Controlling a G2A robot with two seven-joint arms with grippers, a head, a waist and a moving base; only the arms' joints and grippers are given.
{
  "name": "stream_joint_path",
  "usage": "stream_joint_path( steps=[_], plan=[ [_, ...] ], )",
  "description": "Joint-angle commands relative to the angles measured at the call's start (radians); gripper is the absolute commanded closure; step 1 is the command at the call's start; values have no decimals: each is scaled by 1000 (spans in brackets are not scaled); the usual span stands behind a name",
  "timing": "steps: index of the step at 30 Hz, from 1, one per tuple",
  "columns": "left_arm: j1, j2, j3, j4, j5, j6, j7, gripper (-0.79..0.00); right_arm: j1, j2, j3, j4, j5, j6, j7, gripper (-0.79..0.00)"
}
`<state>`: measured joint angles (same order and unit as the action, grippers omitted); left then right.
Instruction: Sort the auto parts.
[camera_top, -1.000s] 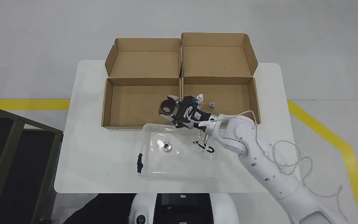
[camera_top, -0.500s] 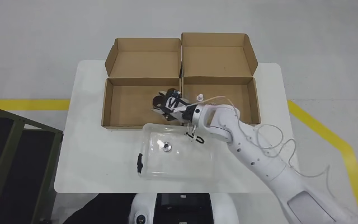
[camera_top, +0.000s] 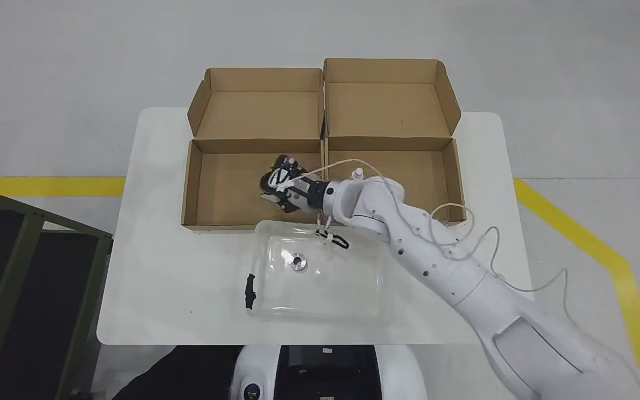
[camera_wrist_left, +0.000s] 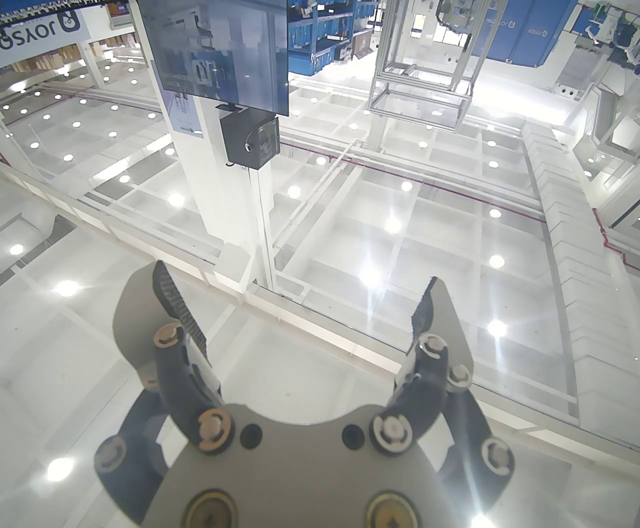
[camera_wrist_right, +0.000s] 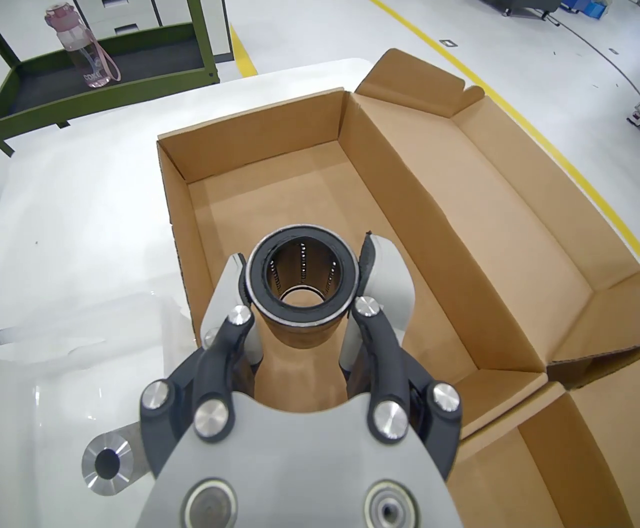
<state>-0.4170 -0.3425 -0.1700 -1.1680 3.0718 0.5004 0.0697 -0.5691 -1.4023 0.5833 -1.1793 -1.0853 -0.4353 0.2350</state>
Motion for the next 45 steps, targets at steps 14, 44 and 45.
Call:
stream_joint_path(
  steps=[14, 44, 45],
  plan=[
    [0, 0, 0, 0, 0, 0, 0, -785, 59, -83, -51, 145, -1, 27, 23, 0],
    [0, 0, 0, 0, 0, 0, 0, -785, 38, -128, 12, 194, -56, 14, 24, -690],
    [0, 0, 0, 0, 0, 0, 0, -785, 32, -124, 20, 179, -58, 10, 23, -702]
  ],
)
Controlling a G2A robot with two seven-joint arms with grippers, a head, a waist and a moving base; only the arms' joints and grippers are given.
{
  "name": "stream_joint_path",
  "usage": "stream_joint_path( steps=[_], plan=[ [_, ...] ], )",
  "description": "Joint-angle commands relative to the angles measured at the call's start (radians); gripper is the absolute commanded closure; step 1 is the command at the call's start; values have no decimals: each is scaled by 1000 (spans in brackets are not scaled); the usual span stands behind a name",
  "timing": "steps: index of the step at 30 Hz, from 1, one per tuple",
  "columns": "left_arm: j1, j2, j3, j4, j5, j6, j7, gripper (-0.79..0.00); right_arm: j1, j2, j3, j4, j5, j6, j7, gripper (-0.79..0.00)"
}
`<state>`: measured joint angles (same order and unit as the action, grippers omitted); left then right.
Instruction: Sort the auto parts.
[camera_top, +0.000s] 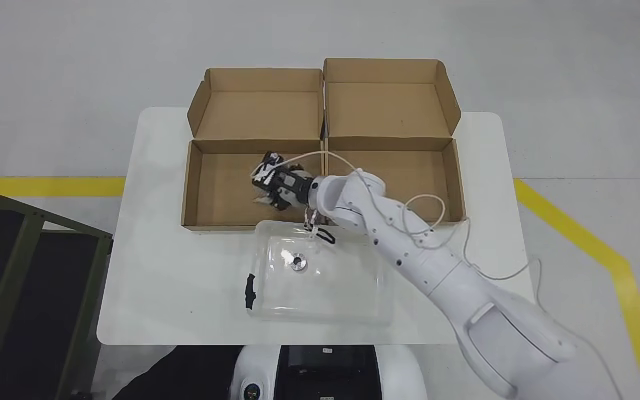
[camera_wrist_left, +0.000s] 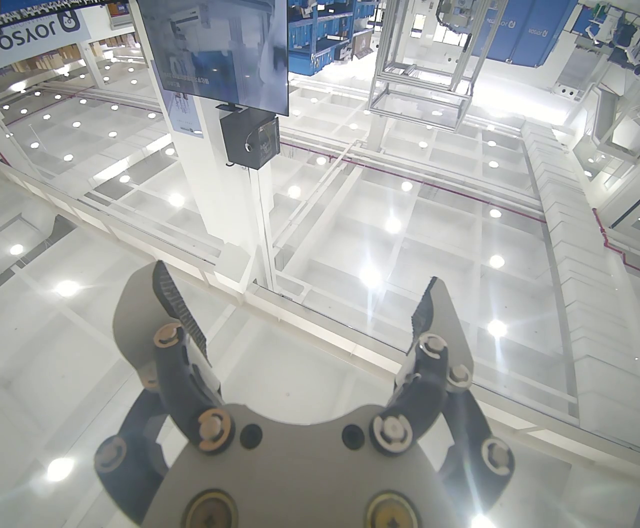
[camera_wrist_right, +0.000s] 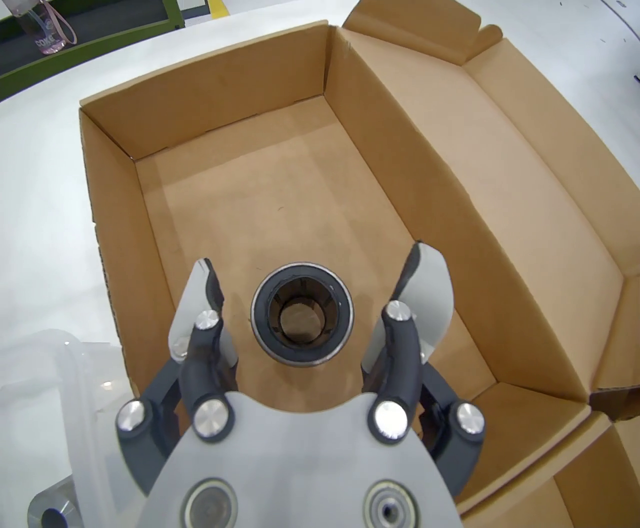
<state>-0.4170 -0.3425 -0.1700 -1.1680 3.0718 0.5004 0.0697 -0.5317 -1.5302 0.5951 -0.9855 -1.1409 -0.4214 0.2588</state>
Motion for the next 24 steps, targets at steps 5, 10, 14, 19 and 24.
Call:
stream_joint_path(
  steps=[5, 10, 14, 19, 24],
  plan=[
    [0, 0, 0, 0, 0, 0, 0, -785, -52, 30, 57, -137, -37, -35, 20, -736],
    [0, 0, 0, 0, 0, 0, 0, -785, -135, 71, 127, -306, -58, -108, 88, -763],
    [0, 0, 0, 0, 0, 0, 0, -785, -209, 104, 188, -435, -59, -184, 163, -785],
    [0, 0, 0, 0, 0, 0, 0, -785, -310, 140, 262, -596, -69, -251, 218, -785],
    [0, 0, 0, 0, 0, 0, 0, -785, -398, 172, 319, -703, -96, -348, 235, -785]
  ],
)
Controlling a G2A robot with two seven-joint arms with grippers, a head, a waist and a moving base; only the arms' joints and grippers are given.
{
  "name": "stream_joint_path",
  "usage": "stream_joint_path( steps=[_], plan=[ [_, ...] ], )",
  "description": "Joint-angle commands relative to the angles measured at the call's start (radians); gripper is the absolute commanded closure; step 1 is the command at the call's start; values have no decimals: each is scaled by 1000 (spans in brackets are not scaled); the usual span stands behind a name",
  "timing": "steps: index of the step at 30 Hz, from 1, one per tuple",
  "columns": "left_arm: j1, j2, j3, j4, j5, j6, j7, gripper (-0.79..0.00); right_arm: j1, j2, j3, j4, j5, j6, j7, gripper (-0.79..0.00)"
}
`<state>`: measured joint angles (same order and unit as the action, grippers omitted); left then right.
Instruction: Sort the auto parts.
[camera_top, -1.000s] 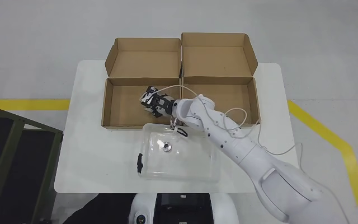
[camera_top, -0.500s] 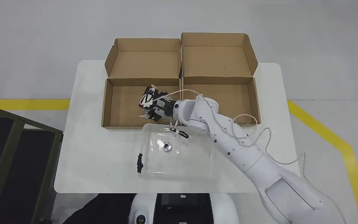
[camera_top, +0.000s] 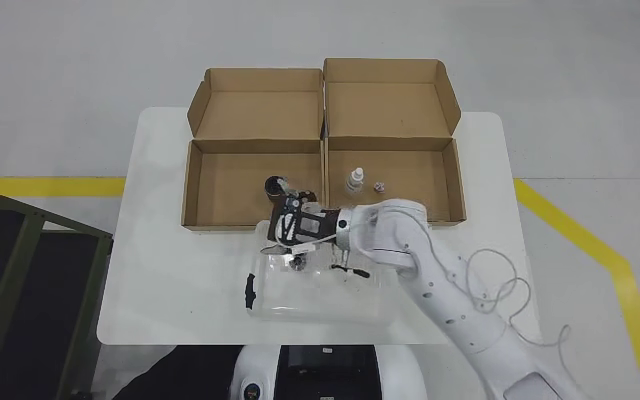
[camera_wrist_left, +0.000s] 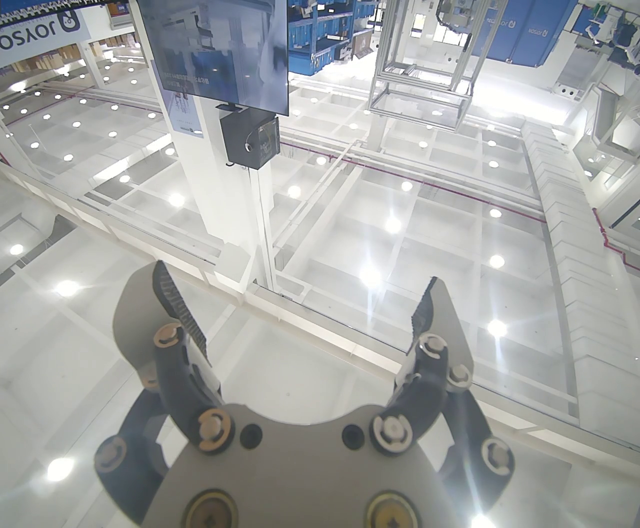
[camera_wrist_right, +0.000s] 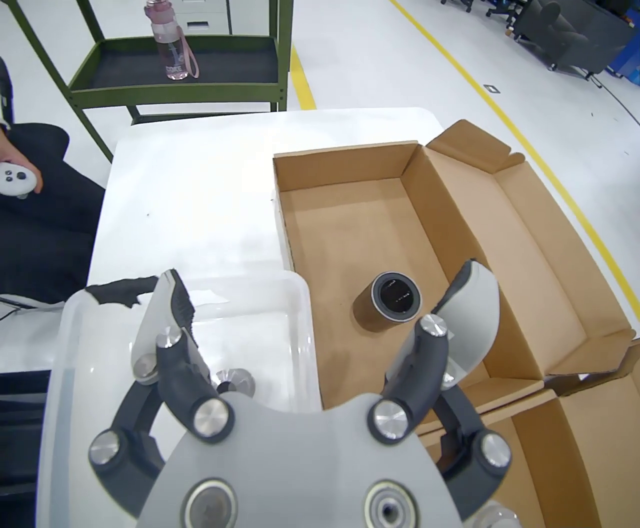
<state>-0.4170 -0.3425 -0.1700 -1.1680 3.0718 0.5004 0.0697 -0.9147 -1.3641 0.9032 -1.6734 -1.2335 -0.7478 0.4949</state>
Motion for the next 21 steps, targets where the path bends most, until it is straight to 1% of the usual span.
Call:
stream_joint_path(
  steps=[1, 10, 15, 21],
  plan=[
    [0, 0, 0, 0, 0, 0, 0, -785, -29, 11, 23, -26, -12, -33, 1, -785],
    [0, 0, 0, 0, 0, 0, 0, -785, -146, 48, 86, -101, -91, -104, -14, -785],
    [0, 0, 0, 0, 0, 0, 0, -785, -206, 65, 98, -124, -161, -132, -74, -751],
    [0, 0, 0, 0, 0, 0, 0, -785, -234, 75, 84, -123, -229, -152, -125, -733]
  ],
)
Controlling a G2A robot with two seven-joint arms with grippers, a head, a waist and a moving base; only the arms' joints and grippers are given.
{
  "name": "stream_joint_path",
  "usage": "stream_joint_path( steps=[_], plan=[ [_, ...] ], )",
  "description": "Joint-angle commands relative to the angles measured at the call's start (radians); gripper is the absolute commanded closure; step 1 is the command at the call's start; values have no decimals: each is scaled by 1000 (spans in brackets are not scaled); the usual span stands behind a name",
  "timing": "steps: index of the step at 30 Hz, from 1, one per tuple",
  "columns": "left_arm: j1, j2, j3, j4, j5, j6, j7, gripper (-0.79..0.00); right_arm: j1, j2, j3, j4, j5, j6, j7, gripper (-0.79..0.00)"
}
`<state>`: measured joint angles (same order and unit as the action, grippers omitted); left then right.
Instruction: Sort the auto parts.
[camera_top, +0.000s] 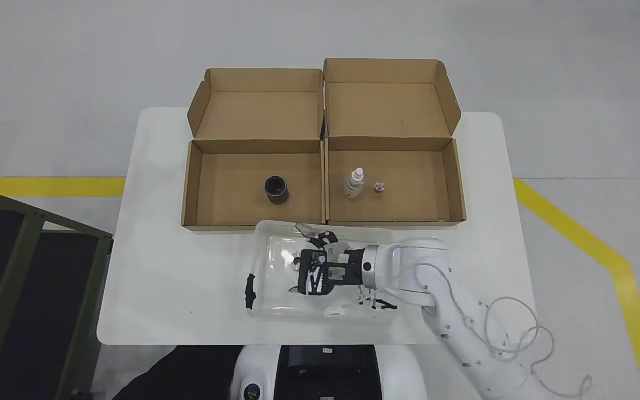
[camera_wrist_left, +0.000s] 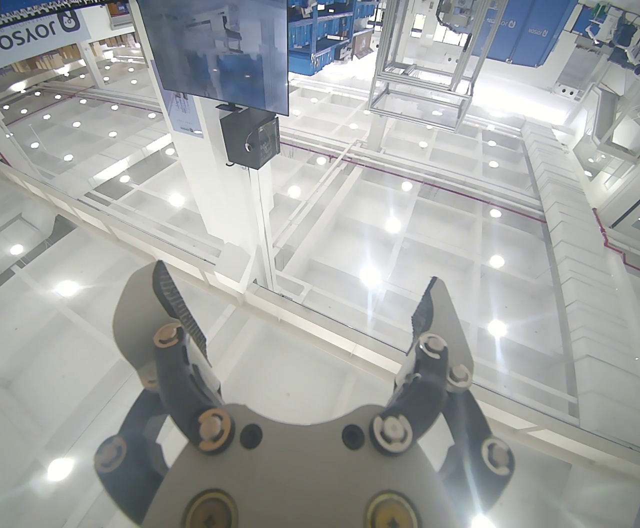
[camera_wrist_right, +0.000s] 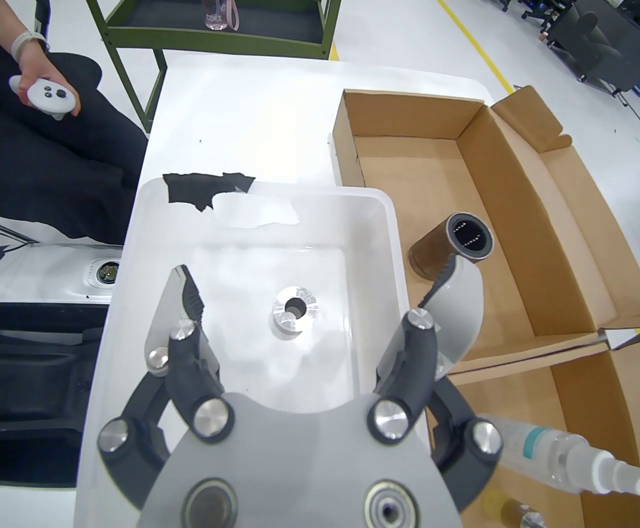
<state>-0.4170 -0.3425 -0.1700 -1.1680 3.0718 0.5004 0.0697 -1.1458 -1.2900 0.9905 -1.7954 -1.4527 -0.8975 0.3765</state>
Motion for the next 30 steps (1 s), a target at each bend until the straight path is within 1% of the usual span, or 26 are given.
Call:
stream_joint_path(
  steps=[1, 6, 12, 15, 17, 20, 21, 30],
  plan=[
    [0, 0, 0, 0, 0, 0, 0, -785, -6, 3, -7, 2, -18, -4, -12, -727],
    [0, 0, 0, 0, 0, 0, 0, -785, -6, 6, -22, 37, -43, 2, -32, -708],
    [0, 0, 0, 0, 0, 0, 0, -785, 6, 9, -36, 77, -79, 23, -39, -646],
    [0, 0, 0, 0, 0, 0, 0, -785, 15, 9, -43, 108, -93, 34, -45, -631],
    [0, 0, 0, 0, 0, 0, 0, -785, 21, 9, -49, 130, -95, 41, -50, -594],
    [0, 0, 0, 0, 0, 0, 0, -785, 32, 7, -58, 157, -93, 54, -59, -563],
    [0, 0, 0, 0, 0, 0, 0, -785, 35, 7, -61, 163, -92, 58, -62, -539],
    [0, 0, 0, 0, 0, 0, 0, -785, 62, -1, -101, 224, -102, 97, -76, -520]
  ],
)
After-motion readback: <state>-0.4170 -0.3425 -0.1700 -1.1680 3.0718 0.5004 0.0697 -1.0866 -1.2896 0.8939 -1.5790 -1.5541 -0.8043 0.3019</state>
